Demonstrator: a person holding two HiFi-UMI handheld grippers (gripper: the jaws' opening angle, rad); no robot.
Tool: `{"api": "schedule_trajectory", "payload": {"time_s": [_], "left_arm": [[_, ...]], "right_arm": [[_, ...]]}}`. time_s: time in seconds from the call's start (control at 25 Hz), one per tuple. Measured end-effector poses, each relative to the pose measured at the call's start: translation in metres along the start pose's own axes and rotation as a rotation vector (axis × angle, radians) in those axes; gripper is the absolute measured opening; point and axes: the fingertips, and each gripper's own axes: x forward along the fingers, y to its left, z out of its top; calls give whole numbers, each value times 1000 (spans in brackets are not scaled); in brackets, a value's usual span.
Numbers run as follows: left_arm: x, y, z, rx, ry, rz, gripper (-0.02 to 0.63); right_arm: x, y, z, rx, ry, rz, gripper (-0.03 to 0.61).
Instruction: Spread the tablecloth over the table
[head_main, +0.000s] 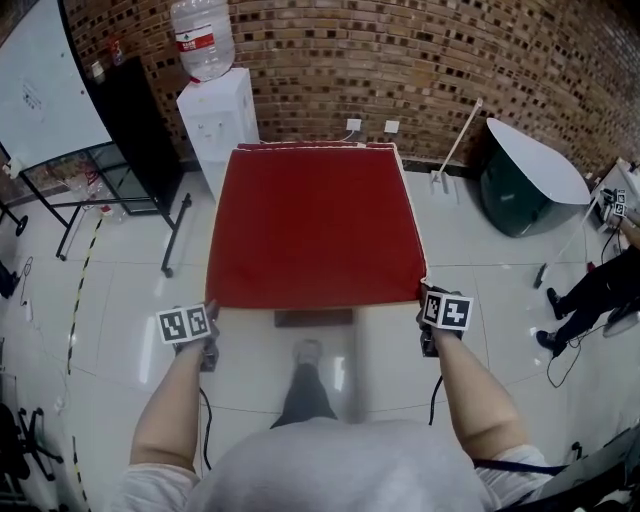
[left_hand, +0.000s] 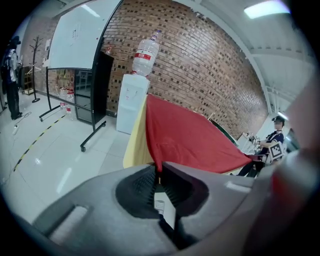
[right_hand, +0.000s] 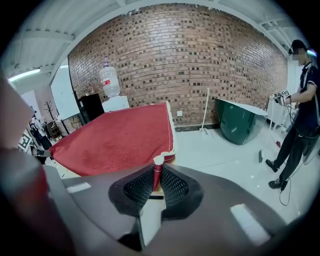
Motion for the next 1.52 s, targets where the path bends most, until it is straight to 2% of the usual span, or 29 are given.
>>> {"api": "schedule_trajectory", "payload": {"time_s": [0.16, 0.28, 0.36, 0.44, 0.52, 0.64, 0.72, 0.8, 0.88, 1.0, 1.08, 1.2, 1.36, 1.52], "left_arm": [[3, 0, -2, 9, 0, -14, 13], [0, 3, -6, -20, 3, -33, 45], [-5, 8, -9, -42, -7, -41, 84], [-11, 12, -9, -51, -25, -43, 91], [-20, 12, -11, -55, -46, -52, 91], [-44, -5, -12, -78, -97, -113, 91], [-67, -28, -8, -75, -141, -173, 91], [-86, -59, -8, -38, -153, -239, 89], [-101, -96, -13, 15, -145, -316, 84], [-124, -149, -20, 112, -153, -429, 2], [-139, -183, -26, 177, -151, -511, 2], [-158, -224, -38, 234, -131, -622, 2], [-180, -249, -58, 261, -106, -703, 2], [-208, -243, -83, 305, -102, -715, 2]], "right_arm": [[1, -5, -3, 9, 2, 2, 49], [-4, -16, -10, 21, 17, -24, 119], [-12, -24, -14, 17, 13, -41, 132], [-24, -27, -15, 23, -13, -37, 132], [-42, -26, -17, 60, -54, -10, 100], [-70, -9, -27, 60, -79, 49, 54], [-89, 15, -34, 9, -77, 104, 20], [-106, 47, -38, -40, -71, 183, 2], [-121, 78, -44, -77, -62, 273, 2], [-144, 127, -55, -80, -39, 422, 2], [-159, 163, -61, -79, -20, 529, 2], [-178, 207, -65, -135, -4, 649, 2], [-208, 252, -70, -174, -22, 760, 2], [-235, 293, -92, -179, -42, 804, 0]]}}
